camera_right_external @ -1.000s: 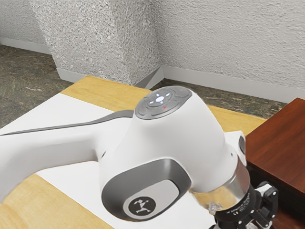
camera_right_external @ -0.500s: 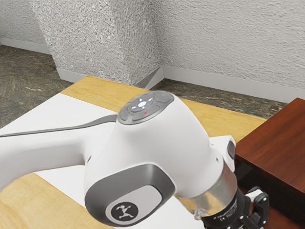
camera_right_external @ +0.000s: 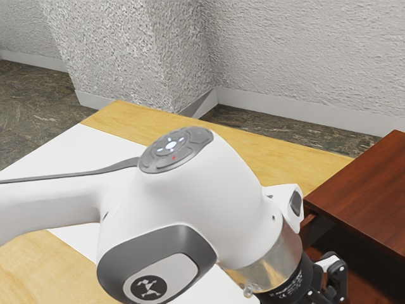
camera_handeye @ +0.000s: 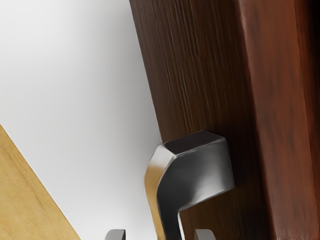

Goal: Pull the drawer handle with one arm to open the drawer

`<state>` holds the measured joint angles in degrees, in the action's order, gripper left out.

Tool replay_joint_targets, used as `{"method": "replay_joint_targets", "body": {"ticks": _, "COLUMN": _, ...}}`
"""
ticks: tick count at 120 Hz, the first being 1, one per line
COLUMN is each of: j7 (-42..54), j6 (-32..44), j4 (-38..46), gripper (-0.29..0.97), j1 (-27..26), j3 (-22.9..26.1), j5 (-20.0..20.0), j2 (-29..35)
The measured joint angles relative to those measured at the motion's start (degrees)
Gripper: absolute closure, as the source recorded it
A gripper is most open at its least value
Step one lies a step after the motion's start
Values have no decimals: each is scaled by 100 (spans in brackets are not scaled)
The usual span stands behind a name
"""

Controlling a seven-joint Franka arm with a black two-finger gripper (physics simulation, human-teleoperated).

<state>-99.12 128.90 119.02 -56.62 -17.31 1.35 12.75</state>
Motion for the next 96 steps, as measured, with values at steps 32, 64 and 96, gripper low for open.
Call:
{"method": "replay_joint_targets", "body": {"ticks": 32, "j7": 12, "j6": 83, "j4": 90, "gripper": 58, "j1": -68, "j3": 0, "j5": -8, "j2": 51}}
{"method": "replay_joint_targets", "body": {"ticks": 64, "j7": 15, "j6": 160, "j4": 369, "gripper": 58, "j1": -128, "j3": -1, "j5": -14, "j2": 333}}
{"method": "replay_joint_targets", "body": {"ticks": 96, "j7": 19, "j6": 204, "j4": 524, "gripper": 58, "j1": -186, "j3": 0, "j5": -17, "j2": 487}}
